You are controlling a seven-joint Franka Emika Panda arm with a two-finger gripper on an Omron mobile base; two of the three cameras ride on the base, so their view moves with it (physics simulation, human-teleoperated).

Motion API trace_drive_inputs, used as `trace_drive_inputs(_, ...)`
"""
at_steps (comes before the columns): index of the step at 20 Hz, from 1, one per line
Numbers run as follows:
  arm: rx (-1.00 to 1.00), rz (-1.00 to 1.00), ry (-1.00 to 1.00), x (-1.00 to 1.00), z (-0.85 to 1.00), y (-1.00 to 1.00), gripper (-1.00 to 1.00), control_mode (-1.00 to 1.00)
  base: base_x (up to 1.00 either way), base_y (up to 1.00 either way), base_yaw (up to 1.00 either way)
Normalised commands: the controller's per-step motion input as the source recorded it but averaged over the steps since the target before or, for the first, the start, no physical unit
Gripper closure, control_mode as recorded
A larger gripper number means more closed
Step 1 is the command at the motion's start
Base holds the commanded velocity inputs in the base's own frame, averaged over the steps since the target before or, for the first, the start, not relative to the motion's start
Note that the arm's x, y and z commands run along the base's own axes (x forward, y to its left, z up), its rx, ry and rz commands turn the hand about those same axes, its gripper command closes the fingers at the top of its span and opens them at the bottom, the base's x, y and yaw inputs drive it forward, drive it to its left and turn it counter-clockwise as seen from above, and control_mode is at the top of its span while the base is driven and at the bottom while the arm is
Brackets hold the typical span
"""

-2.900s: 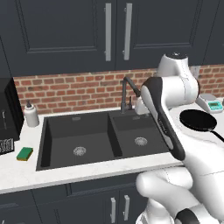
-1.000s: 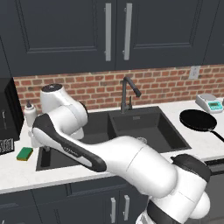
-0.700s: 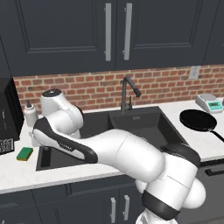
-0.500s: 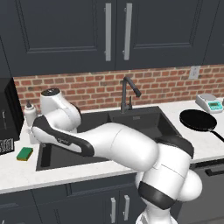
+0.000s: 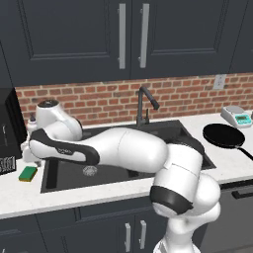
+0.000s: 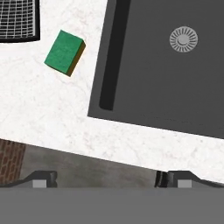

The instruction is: Pick the pan and sponge and place them into the sink. Then turn on the water.

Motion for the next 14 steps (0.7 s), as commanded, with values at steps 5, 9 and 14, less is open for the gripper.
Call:
trace_drive_inputs(5, 0.01, -0.01, 0.0, 0.08, -0.16, 0.11, -1.0, -1.0, 0.0, 0.0, 0.0)
trace_drive_inputs(9, 0.04, -0.09, 0.0, 0.09, -0.05, 0.02, -1.0, -1.0, 0.0, 0.0, 0.0)
trace_drive_inputs(14, 0.05, -0.16, 0.0, 0.01, -0.05, 0.09, -1.0, -1.0, 0.0, 0.0, 0.0)
